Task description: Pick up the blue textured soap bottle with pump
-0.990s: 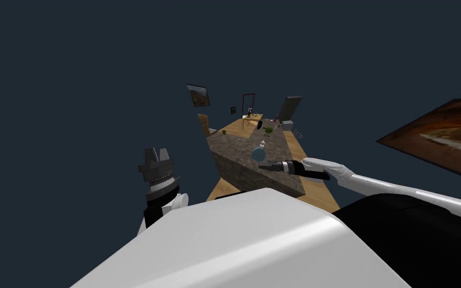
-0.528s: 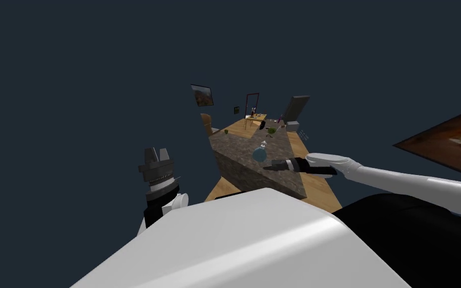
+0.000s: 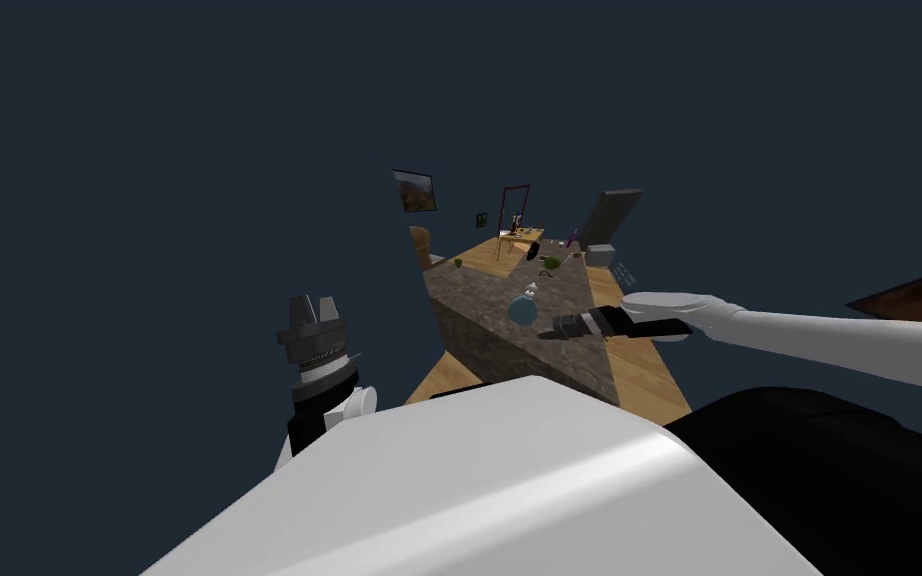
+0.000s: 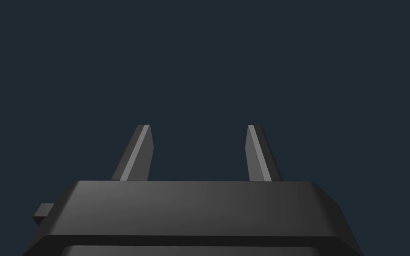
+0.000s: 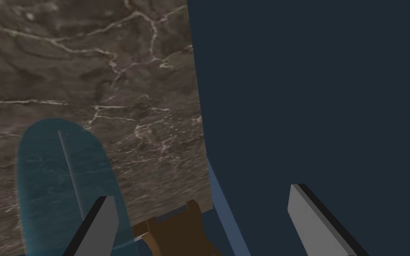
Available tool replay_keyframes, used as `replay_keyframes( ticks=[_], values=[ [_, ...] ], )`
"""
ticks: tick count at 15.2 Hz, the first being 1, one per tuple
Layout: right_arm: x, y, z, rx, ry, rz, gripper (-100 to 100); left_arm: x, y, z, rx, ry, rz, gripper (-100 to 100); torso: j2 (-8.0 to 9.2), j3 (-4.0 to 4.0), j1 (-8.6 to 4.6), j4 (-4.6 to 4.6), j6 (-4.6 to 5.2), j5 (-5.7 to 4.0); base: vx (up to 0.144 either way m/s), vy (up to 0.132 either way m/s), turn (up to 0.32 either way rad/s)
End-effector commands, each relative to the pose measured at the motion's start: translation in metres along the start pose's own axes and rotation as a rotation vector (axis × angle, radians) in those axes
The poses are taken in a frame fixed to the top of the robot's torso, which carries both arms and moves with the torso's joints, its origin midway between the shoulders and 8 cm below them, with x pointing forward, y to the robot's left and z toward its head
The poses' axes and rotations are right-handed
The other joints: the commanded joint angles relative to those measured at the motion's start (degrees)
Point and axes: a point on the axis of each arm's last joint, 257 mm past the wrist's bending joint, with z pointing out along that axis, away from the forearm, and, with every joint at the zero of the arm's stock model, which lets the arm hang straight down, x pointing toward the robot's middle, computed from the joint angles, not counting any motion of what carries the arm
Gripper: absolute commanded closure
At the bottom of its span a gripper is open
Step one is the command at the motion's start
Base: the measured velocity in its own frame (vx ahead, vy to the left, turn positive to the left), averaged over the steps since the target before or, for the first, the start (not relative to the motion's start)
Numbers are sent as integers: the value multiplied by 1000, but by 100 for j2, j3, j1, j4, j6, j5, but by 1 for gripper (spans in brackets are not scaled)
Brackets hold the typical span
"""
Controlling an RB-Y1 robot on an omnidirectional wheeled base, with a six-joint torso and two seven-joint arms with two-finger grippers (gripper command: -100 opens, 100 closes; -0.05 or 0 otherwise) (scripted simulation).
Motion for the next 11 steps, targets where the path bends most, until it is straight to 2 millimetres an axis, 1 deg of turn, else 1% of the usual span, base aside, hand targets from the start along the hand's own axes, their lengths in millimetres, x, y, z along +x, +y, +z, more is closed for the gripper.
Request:
replay_keyframes(
  ticks=[1, 2, 3, 4, 5, 6, 8, 10, 11],
  values=[
    [2, -9, -10, 23, 46, -18, -100, 0, 0, 0, 0, 0, 0, 0, 0, 0, 0, 0, 0, 0, -5, -11, 98],
    [6, -17, -18, 43, 82, -24, -100, 0, 0, 0, 0, 0, 0, 0, -3, -2, 3, -1, -1, 0, -6, -20, 210],
    [5, -18, -21, 48, 95, -33, -100, 0, 0, 0, 0, 0, 0, 0, -5, -3, 2, -2, -5, 0, -22, -31, 155],
    [8, -26, -30, 67, 129, -38, -100, 0, 0, 0, 0, 0, 0, 0, -3, -2, -1, -1, -2, 0, -15, -25, 157],
    [6, -27, -32, 73, 141, -47, -100, 0, 0, 0, 0, 0, 0, 0, -4, -3, 0, -1, -4, 0, -7, -21, 173],
    [8, -34, -41, 91, 173, -53, -100, 0, 0, 0, 0, 0, 0, 0, -6, -4, 1, -2, -3, 0, -2, -16, 163],
    [7, -35, -43, 95, 182, -60, -100, 0, 0, 0, 0, 0, 0, 0, -10, -6, 4, -3, -2, 0, 1, -7, 80],
    [7, -46, -61, 130, 247, -79, -100, 0, 0, 0, 0, 0, 0, 0, -12, -7, 9, -3, -3, 2, 23, 0, 191],
    [6, -47, -62, 133, 253, -84, -100, 0, 0, 0, 0, 0, 0, 0, -19, -11, 10, -5, -7, 2, 21, -2, 160]
  ],
)
